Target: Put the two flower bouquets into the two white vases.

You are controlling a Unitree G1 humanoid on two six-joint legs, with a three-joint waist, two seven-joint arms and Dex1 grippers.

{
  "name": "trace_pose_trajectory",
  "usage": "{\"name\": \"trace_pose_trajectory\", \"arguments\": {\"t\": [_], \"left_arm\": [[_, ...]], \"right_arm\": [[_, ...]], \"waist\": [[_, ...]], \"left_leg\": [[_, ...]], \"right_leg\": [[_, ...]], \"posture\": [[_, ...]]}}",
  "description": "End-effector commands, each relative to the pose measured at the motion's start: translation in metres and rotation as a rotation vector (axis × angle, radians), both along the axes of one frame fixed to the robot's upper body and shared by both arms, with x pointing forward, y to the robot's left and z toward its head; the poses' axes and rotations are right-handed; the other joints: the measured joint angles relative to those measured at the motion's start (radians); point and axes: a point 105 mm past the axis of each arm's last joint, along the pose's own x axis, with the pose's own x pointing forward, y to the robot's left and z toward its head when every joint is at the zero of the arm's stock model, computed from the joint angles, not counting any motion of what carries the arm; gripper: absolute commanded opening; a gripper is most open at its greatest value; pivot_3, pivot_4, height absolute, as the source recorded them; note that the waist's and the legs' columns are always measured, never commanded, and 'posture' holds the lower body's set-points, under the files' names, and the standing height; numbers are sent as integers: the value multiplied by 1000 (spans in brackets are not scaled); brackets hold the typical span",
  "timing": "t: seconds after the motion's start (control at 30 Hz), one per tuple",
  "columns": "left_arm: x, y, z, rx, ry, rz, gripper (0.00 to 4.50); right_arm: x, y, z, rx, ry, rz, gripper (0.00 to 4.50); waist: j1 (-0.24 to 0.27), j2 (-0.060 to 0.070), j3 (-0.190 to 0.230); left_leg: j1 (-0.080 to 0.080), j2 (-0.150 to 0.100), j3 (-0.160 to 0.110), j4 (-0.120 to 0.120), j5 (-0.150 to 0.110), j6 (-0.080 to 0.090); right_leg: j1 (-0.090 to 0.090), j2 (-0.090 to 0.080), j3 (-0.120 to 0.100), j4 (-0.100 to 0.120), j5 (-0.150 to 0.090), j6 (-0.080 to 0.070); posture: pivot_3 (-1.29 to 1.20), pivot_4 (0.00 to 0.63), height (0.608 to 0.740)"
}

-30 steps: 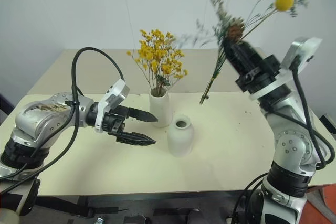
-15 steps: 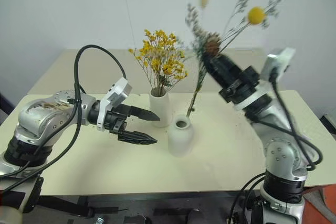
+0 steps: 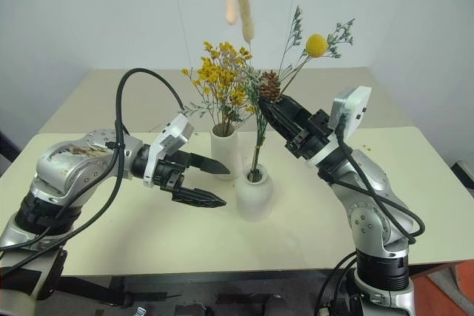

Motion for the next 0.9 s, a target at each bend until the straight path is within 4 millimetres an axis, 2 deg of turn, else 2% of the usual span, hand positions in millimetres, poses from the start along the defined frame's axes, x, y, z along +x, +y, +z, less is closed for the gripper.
{"name": "trace_pose_trajectory", "arguments": {"t": [0.03, 0.23, 0.53, 0.67, 0.87, 0.9], "left_arm": [[-2, -3, 9, -10, -47, -22, 4500], [-3, -5, 8, -11, -45, -26, 4500], [-2, -5, 8, -13, -45, -26, 4500], [-2, -5, 8, -13, -46, -23, 4500], [0, -3, 10, -14, -58, -8, 4500], [1, -2, 10, -15, -60, -4, 4500]], "right_arm": [[-1, -3, 7, 10, -44, -26, 1628], [2, -8, 12, 28, -53, -44, 1628], [-5, -5, -14, -83, -32, -36, 1628], [-6, -6, -17, -98, -34, -45, 2491], [-6, -11, -14, -99, -45, -52, 4486], [-6, -13, -14, -100, -48, -52, 4486]], "waist": [[0, 0, 0], [1, 0, 0], [1, 0, 0], [-2, 0, 0], [1, 0, 0], [1, 0, 0]], "left_leg": [[0, 0, 0, 0, 0, 0], [0, 0, 0, 0, 0, 0], [0, 0, 0, 0, 0, 0], [0, 0, 0, 0, 0, 0], [0, 0, 0, 0, 0, 0], [0, 0, 0, 0, 0, 0]], "right_leg": [[0, 0, 0, 0, 0, 0], [0, 0, 0, 0, 0, 0], [0, 0, 0, 0, 0, 0], [0, 0, 0, 0, 0, 0], [0, 0, 0, 0, 0, 0], [0, 0, 0, 0, 0, 0]], "posture": [[0, 150, 740], [0, 150, 740], [0, 150, 740], [0, 150, 740], [0, 150, 740], [0, 150, 740]]}}
